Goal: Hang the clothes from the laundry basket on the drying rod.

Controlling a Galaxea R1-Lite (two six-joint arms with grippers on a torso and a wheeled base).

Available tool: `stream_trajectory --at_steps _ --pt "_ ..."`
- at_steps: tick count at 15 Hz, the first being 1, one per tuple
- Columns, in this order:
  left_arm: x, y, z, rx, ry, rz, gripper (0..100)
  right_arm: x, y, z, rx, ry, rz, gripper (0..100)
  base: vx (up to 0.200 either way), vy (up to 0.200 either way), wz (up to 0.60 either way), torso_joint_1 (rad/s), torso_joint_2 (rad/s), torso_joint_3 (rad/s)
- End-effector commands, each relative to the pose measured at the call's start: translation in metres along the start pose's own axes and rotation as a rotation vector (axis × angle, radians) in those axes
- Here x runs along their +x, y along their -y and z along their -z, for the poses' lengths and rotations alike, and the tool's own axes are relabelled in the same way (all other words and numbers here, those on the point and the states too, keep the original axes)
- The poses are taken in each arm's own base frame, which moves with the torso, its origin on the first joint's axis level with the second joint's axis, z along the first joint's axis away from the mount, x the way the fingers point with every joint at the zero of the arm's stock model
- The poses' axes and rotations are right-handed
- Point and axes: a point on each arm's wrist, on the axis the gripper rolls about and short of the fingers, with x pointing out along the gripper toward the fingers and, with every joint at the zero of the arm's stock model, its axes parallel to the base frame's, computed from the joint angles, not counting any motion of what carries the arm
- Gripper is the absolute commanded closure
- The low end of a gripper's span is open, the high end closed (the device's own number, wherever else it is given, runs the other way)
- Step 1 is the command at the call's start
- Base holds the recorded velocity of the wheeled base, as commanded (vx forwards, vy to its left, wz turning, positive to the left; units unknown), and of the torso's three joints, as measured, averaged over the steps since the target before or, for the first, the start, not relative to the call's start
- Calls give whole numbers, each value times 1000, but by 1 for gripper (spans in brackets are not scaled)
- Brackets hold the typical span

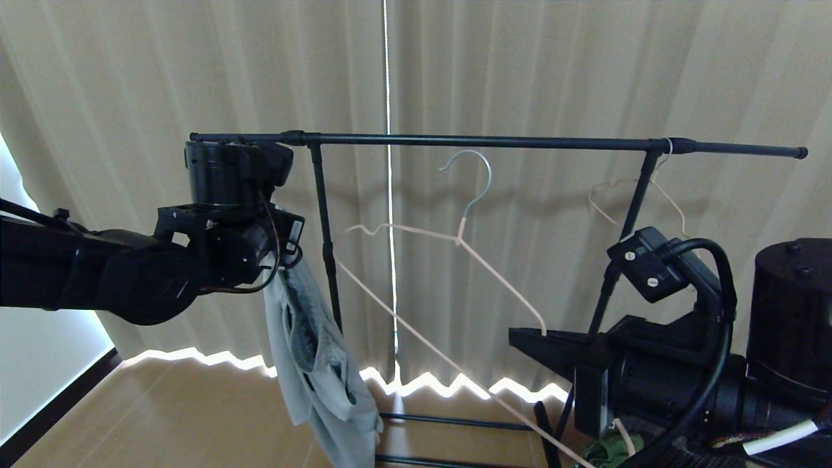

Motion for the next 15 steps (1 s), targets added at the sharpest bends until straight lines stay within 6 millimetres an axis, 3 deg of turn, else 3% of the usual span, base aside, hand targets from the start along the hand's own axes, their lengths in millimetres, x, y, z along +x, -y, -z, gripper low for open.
stream_trajectory --at_steps 1,10,15 --pt "2 7 -2 2 6 13 100 1 -6 3 -7 -12 -21 100 0 0 0 0 0 0" --pt "-6 18 -7 8 26 45 100 1 -11 9 -3 -39 -43 100 0 0 0 0 0 0" --pt "-14 21 -11 7 42 57 100 23 -16 6 6 -56 -35 100 0 0 0 0 0 0"
